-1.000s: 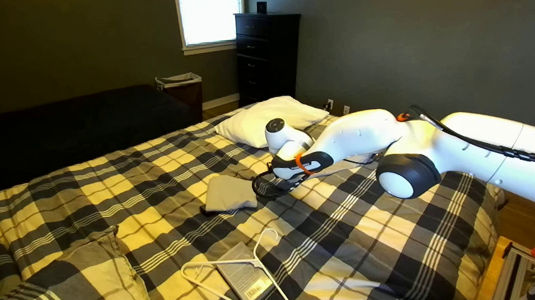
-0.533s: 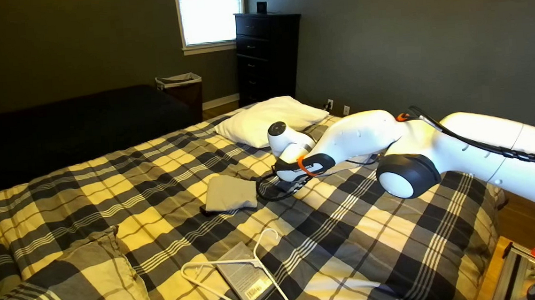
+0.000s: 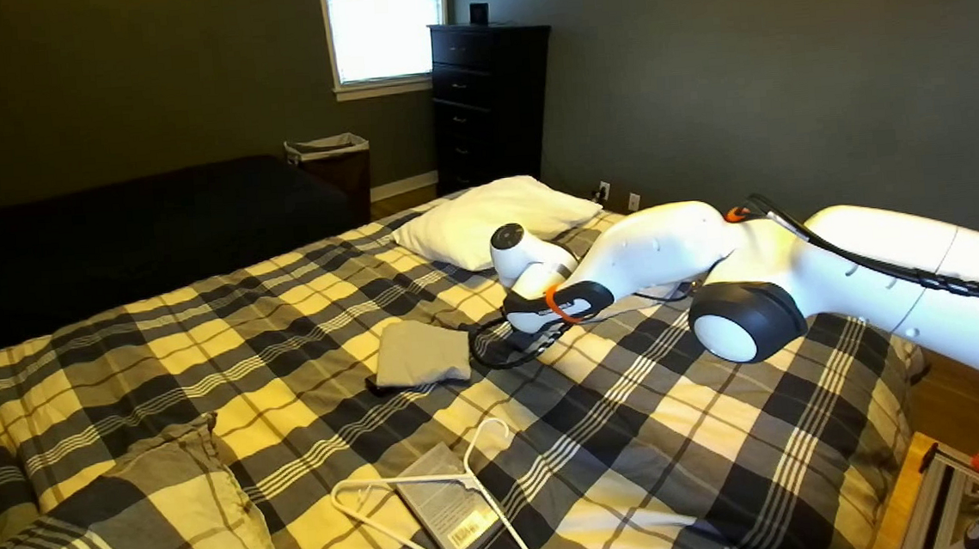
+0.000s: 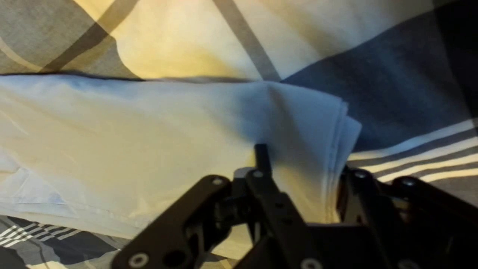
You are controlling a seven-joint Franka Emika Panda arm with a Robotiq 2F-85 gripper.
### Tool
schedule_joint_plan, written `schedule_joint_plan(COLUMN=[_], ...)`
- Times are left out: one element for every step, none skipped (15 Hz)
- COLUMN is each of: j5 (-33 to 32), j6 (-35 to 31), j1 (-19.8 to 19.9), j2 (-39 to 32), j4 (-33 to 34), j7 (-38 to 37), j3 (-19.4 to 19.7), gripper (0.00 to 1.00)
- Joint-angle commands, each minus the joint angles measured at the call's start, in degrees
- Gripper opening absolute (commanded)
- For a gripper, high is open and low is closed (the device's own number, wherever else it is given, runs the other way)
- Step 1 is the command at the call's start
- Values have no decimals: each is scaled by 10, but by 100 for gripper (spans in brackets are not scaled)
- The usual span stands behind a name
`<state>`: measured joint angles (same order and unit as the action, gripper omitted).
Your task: Unfold the cloth on the bed
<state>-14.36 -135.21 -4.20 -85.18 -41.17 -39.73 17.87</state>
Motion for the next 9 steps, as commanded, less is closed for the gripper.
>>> schedule_joint_plan(j5=[-10, -11, -10, -9, 0, 5, 10, 14, 6], j6=[3, 4, 6, 10, 13, 14, 3, -8, -23], j1=[-5, -5, -5, -4, 3, 8, 14, 18, 11], j2=[0, 0, 0, 0, 0, 0, 1, 1, 12], j4=[-3, -2, -2, 0, 5, 9, 11, 12, -11], j7=[-20, -21, -21, -16, 11, 36, 78, 120, 142], j3=[6, 5, 5, 1, -15, -28, -46, -62, -68], gripper=[9, 2, 0, 0, 0, 1, 1, 1, 1])
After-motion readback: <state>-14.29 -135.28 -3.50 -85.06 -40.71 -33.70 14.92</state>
